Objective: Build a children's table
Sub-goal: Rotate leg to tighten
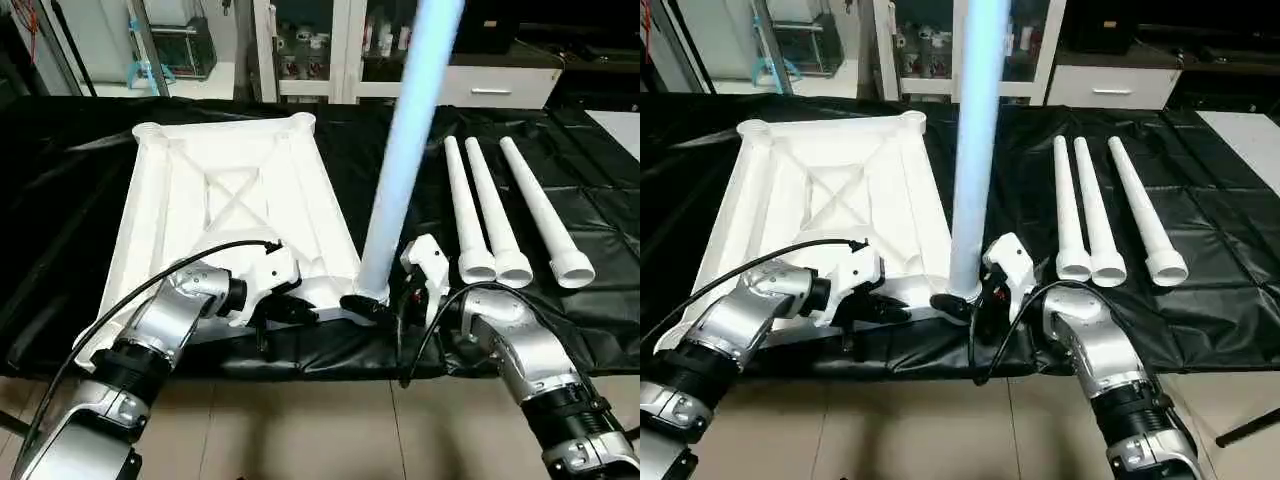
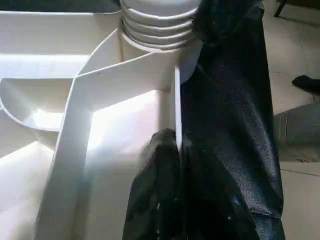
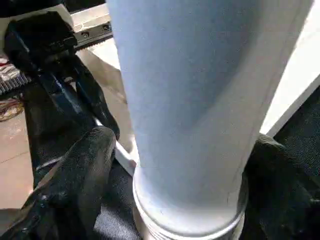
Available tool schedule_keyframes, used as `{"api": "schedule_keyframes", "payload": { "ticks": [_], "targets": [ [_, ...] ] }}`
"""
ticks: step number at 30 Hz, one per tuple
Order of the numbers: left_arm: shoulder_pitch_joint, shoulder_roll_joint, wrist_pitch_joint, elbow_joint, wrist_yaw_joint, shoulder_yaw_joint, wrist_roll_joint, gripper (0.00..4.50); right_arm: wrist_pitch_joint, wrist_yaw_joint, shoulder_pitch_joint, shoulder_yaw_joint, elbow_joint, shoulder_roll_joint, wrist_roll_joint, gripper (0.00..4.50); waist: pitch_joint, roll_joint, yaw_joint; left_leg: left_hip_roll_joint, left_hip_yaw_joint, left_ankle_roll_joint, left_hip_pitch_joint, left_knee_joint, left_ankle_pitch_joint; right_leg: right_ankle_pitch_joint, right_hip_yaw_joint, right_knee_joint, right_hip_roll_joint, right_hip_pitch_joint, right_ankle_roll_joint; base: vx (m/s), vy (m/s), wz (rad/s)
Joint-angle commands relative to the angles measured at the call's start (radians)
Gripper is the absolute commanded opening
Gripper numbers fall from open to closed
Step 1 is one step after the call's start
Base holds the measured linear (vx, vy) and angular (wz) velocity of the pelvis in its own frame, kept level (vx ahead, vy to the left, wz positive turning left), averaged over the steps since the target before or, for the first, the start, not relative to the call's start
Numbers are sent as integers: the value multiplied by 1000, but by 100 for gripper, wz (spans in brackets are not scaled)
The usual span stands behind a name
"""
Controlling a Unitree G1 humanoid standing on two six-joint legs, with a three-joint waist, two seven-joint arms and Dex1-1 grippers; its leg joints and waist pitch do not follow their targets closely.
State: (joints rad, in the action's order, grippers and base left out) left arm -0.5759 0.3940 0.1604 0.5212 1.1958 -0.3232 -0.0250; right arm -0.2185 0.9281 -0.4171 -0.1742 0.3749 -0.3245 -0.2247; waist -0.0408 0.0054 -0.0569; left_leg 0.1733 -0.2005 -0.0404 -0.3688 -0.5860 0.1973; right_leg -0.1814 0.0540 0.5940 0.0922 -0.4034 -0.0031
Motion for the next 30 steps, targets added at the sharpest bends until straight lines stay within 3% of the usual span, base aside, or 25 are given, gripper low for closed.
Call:
{"api": "schedule_keyframes", "payload": {
  "ticks": [1, 12, 23, 26, 27, 28, 29, 30],
  "targets": [
    [22, 0, 12, 5, 31, -44, -17, 0, -13, 23, -9, -21, 1, -1, 5, 344, 56, -9, 2, 60, 22, 47, 16, 72, 165, -116, -44, -55, 60, 44, -256, 0, 0, 0],
    [30, 6, 20, -4, 30, -45, -17, 0, -23, 57, -4, -31, 3, -14, 10, 265, 56, -7, 0, 60, 22, 58, 17, 68, 150, -106, -42, -52, 59, 44, -263, 0, 0, 0],
    [33, -4, 33, -1, 9, -37, -17, 0, -19, -13, -6, -24, 55, 6, 46, 259, 59, -7, -1, 59, 21, 61, 17, 65, 131, -76, -42, -47, 59, 46, -270, 0, 0, 0],
    [3, -63, 65, 55, -110, -7, -29, 0, -3, -270, -67, 49, 227, 89, 82, 259, 50, -7, 9, 57, 22, 22, 18, 74, 213, -193, -42, -62, 59, 39, -256, 0, 0, 0],
    [-16, -96, 95, 81, -180, 8, -36, 0, -4, -352, -87, 79, 279, 123, 76, 259, 44, -6, 21, 56, 26, -18, 24, 79, 296, -308, -42, -73, 60, 33, -237, 0, 0, 0],
    [-21, -104, 103, 87, -195, 12, -37, 0, -3, -369, -91, 86, 290, 132, 73, 259, 45, -10, 28, 54, 35, -45, 27, 81, 359, -416, -37, -81, 63, 36, -200, -59, 12, -5],
    [-36, -129, 120, 108, -246, 24, -41, 0, 0, -420, -104, 102, 316, 157, 69, 259, 45, -10, 30, 56, 37, -51, 27, 81, 372, -435, -39, -83, 64, 35, -187, -59, 12, -5],
    [-57, -158, 143, 136, -310, 42, -42, 0, 3, -487, -120, 116, 345, 183, 70, 258, 42, -9, 35, 55, 37, -53, 32, 83, 403, -462, -40, -91, 61, 25, -170, -53, 19, -4]
  ]
}}
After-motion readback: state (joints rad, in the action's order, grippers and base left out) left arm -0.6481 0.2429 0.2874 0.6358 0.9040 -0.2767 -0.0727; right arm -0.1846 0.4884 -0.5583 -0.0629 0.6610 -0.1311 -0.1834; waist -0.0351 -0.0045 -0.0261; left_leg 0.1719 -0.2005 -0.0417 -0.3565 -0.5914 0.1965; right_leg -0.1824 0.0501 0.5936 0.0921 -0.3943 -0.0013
